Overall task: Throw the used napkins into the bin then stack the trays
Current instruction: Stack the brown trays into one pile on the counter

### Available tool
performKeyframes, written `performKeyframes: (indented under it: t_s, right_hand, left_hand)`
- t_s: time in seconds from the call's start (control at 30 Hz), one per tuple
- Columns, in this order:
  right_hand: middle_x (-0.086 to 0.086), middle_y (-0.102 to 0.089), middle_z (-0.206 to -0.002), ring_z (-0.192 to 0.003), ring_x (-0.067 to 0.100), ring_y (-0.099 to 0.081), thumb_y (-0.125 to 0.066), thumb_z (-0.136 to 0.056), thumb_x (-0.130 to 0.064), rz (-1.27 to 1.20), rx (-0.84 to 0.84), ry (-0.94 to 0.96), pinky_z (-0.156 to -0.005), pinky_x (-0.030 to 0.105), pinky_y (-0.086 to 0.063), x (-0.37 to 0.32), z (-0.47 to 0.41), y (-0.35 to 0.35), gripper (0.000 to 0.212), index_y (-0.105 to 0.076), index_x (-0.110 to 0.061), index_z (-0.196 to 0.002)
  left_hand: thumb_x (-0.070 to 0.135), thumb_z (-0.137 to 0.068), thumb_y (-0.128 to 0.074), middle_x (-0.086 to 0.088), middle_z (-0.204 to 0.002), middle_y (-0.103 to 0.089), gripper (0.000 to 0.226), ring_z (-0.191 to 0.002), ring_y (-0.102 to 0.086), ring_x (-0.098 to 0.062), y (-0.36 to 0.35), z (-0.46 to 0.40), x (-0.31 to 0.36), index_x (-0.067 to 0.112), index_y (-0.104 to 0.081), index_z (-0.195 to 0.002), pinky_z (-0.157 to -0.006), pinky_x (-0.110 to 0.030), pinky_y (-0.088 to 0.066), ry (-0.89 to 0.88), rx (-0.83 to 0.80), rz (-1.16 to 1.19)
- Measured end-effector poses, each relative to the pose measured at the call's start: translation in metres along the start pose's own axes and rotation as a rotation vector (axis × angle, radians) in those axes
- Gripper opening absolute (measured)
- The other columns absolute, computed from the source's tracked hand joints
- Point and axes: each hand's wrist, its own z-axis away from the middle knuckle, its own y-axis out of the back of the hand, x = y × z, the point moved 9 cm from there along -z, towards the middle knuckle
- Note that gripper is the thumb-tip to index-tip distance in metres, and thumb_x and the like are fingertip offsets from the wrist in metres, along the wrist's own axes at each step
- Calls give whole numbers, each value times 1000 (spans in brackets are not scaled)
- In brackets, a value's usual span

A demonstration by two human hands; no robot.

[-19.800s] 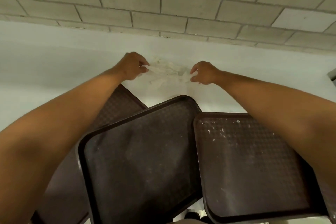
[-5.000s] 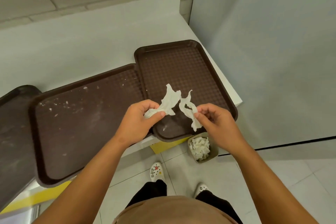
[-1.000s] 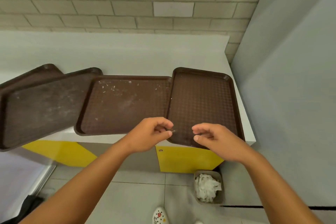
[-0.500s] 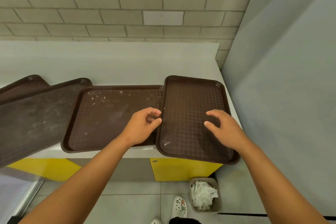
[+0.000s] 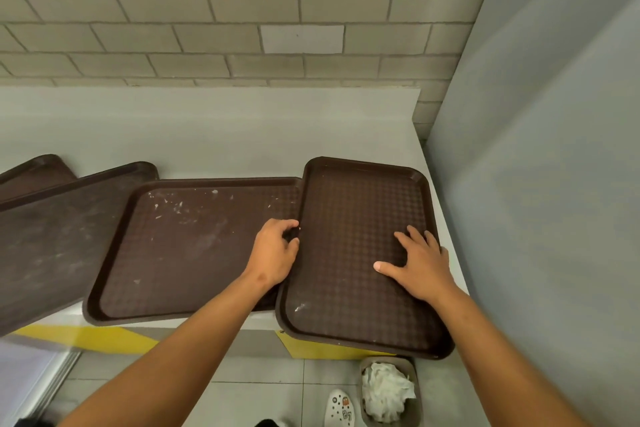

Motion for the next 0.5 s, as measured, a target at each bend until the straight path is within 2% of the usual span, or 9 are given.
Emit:
performKeyframes:
  t_s: [0.07,0.3,0.4,0.5]
  right_hand:
    - [-3,-13,-169,-155,29,-5,-52,-78,-83,8,-25,17,-124,55,-9,2,-7,2,97,-25,-34,-157]
    - [-5,-12,-169,-155,29,-5,-61,-77,-78,7,-76,35,-124,55,-7,9,-25,15,100,-25,-32,-158]
    - [-5,-11,-169,-155,30,-4,-61,-78,-77,16,-102,16,-123,57,-5,8,-27,15,99,-25,-32,-158]
    - [-3,-18,-168,-155,32,-8,-59,-86,-69,32,-79,7,-123,58,-5,-2,-22,16,85,-30,-32,-156]
  left_hand:
    - [17,-93,-66,3,-121,-56,37,-76,-63,-4,-2,0,-2,20,-62,-130,-92,-28,-55,1,0,5]
    - [17,-93,-68,3,-120,-56,39,-72,-62,3,-11,-3,3,19,-62,-132,-78,-8,-49,-15,-35,46]
    - [20,-93,-68,5,-120,-56,36,-72,-64,0,-9,-2,5,21,-64,-128,-79,-12,-52,-27,-70,60]
    - [24,-93,-68,9,-117,-57,31,-73,-64,-1,0,1,5,24,-65,-123,-78,-16,-54,-55,-105,66]
